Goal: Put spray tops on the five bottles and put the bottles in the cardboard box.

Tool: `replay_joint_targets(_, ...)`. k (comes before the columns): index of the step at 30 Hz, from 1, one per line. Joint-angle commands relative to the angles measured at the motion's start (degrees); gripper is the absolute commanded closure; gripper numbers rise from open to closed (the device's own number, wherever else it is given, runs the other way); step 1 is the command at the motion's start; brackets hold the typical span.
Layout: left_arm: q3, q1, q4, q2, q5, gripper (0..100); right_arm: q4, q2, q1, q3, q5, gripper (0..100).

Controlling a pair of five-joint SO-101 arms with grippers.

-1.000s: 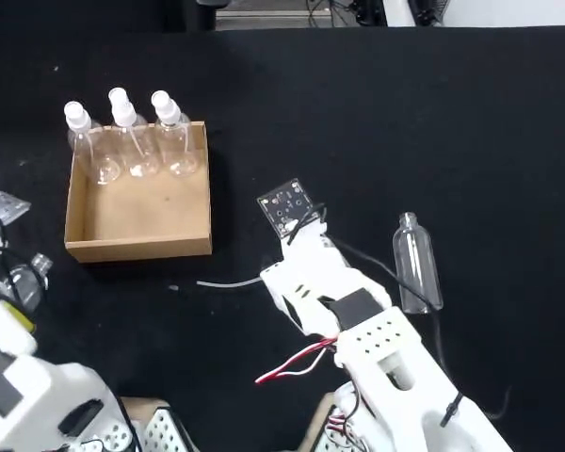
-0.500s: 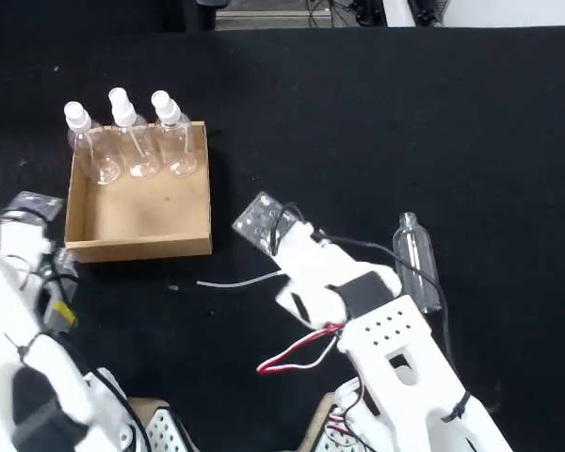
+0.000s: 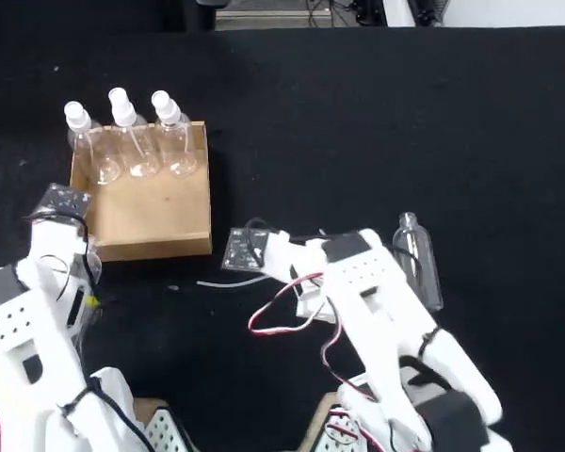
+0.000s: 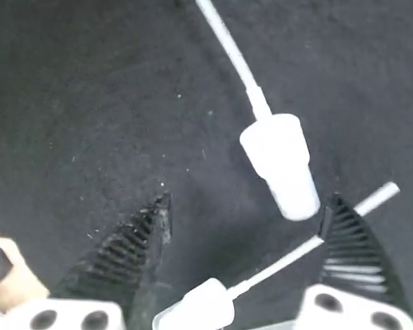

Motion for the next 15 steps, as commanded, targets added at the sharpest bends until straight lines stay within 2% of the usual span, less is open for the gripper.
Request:
replay_joint_targets(1,-1.0,1.1,0.1,-3.2,7.8,97,-3.6,1.2,0.8,-3.5,4.0,66.9)
replay_joint_targets(8,-0.7,0.8,-2.9,-3.6,12.0,97,-13.1,1.5,1.1,-1.5,4.8,67.0)
replay_joint_targets(15,-2.7,1.2,-5.6,-3.7,21.1,97,-18.1,1.5,1.2,2.2,4.8,67.0)
